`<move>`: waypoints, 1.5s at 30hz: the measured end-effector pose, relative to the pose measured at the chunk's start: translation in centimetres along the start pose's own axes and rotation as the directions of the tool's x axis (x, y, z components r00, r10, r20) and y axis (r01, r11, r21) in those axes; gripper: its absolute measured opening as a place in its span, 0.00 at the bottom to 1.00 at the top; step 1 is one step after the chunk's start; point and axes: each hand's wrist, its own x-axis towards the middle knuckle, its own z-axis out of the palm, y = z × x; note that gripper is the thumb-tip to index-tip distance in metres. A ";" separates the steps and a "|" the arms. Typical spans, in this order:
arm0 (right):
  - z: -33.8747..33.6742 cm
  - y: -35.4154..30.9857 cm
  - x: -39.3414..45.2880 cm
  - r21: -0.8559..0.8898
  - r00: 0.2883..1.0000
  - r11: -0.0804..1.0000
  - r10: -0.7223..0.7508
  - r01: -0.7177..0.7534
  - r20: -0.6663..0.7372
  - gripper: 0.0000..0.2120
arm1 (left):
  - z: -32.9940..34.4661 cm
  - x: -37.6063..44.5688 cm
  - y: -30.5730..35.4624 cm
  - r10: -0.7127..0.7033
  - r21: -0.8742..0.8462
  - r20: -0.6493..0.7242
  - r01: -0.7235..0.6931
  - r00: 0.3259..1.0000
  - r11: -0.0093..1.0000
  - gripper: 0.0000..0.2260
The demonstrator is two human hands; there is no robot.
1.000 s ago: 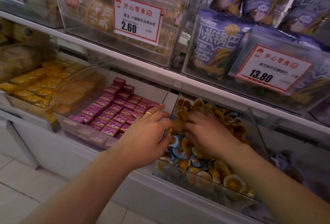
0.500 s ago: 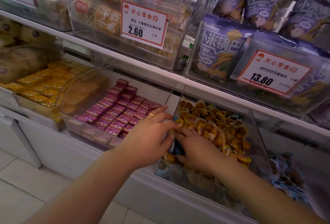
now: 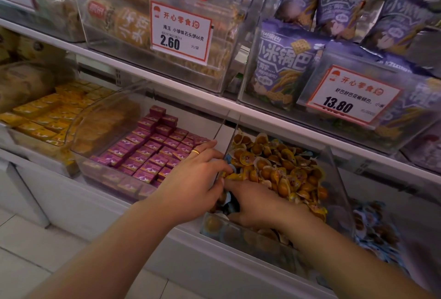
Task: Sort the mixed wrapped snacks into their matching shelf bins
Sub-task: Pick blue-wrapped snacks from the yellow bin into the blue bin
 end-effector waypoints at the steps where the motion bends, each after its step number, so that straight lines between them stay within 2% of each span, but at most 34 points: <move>1: 0.1 0.0 0.0 0.001 1.000 1.000 0.009 -0.009 0.004 0.29 | 0.0 -0.1 0.0 -0.003 -0.003 0.000 0.003 1.000 1.000 0.13; 4: -0.3 0.1 0.2 0.033 0.999 0.999 0.021 -0.023 0.050 0.26 | -0.1 -0.3 0.0 0.005 -0.005 -0.010 -0.005 1.000 1.000 0.13; 7: -0.8 0.2 0.5 0.005 0.994 0.999 0.034 -0.035 0.101 0.26 | -0.1 -0.2 -0.1 0.006 -0.002 -0.013 -0.006 1.000 1.000 0.13; 11: -0.1 0.0 0.5 -0.034 0.997 0.999 0.035 -0.032 0.071 0.26 | -0.2 -0.1 0.0 0.011 -0.008 -0.010 -0.012 1.000 1.000 0.13; 14: 0.1 0.1 0.2 0.067 1.000 0.998 0.009 -0.010 0.011 0.21 | -0.2 -0.1 0.1 0.007 -0.007 -0.005 -0.007 1.000 1.000 0.13; 17: -0.9 0.7 -0.3 0.285 0.997 0.959 0.018 0.004 -0.075 0.15 | -0.2 -0.1 0.5 -0.032 -0.006 0.000 0.032 0.999 0.999 0.13; 19: -2.1 1.4 -1.3 0.498 0.979 0.867 0.108 -0.008 -0.172 0.13 | -0.3 0.0 1.0 -0.047 -0.015 -0.069 0.046 0.997 0.999 0.11; 20: -2.7 1.9 -1.9 0.617 0.959 0.787 0.177 -0.001 -0.224 0.12 | -0.3 0.2 1.5 -0.042 -0.023 -0.134 0.039 0.990 0.999 0.11; 22: -3.5 2.5 -3.6 0.832 0.910 0.551 0.313 0.059 -0.272 0.11 | 0.1 0.5 2.5 -0.035 -0.062 -0.274 0.018 0.961 0.998 0.10; 24: -3.6 2.7 -4.9 0.954 0.881 0.279 0.418 0.109 -0.223 0.08 | 0.8 0.8 3.9 -0.017 -0.114 -0.304 -0.019 0.952 0.993 0.10; 25: -3.4 2.8 -5.5 0.978 0.866 0.170 0.463 0.122 -0.188 0.07 | 1.4 0.9 4.6 0.018 -0.118 -0.264 -0.051 0.964 0.992 0.11; 27: -2.8 3.0 -6.4 0.985 0.841 -0.021 0.525 0.170 -0.134 0.07 | 3.3 1.0 5.6 0.081 -0.104 -0.102 -0.092 0.991 0.990 0.14; 29: -2.3 3.2 -7.4 0.955 0.830 -0.171 0.547 0.242 -0.113 0.13 | 5.3 1.1 6.0 0.057 -0.167 0.046 -0.049 0.997 0.985 0.19; 31: -1.9 3.4 -8.2 0.921 0.808 -0.238 0.576 0.309 -0.122 0.14 | 6.4 1.6 6.1 -0.049 -0.329 0.177 0.106 0.983 0.938 0.24; 33: -1.7 3.4 -8.6 0.898 0.789 -0.270 0.602 0.347 -0.124 0.13 | 7.1 2.5 6.4 -0.137 -0.520 0.271 0.264 0.953 0.813 0.31; 34: -1.6 3.4 -8.6 0.891 0.782 -0.286 0.614 0.352 -0.112 0.12 | 7.5 2.8 6.8 -0.148 -0.565 0.281 0.288 0.948 0.773 0.32; 36: -1.4 3.2 -8.5 0.880 0.775 -0.321 0.627 0.351 -0.080 0.10 | 8.1 3.1 7.6 -0.103 -0.491 0.237 0.210 0.966 0.845 0.36; 38: -1.6 3.3 -8.3 0.873 0.751 -0.318 0.655 0.370 -0.080 0.08 | 8.8 2.9 7.9 -0.069 -0.306 0.177 0.121 0.982 0.944 0.42; 40: -2.2 3.8 -8.6 0.864 0.695 -0.275 0.710 0.423 -0.115 0.07 | 9.3 3.0 7.8 -0.104 -0.234 0.170 0.142 0.980 0.962 0.46; 42: -2.9 4.5 -9.2 0.854 0.658 -0.251 0.741 0.457 -0.135 0.07 | 9.2 3.4 7.4 -0.080 -0.204 0.231 0.128 0.970 0.971 0.37; 45: -3.1 4.6 -10.0 0.897 0.681 -0.230 0.725 0.378 -0.101 0.07 | 8.7 3.8 6.9 0.002 -0.182 0.318 0.059 0.948 0.982 0.17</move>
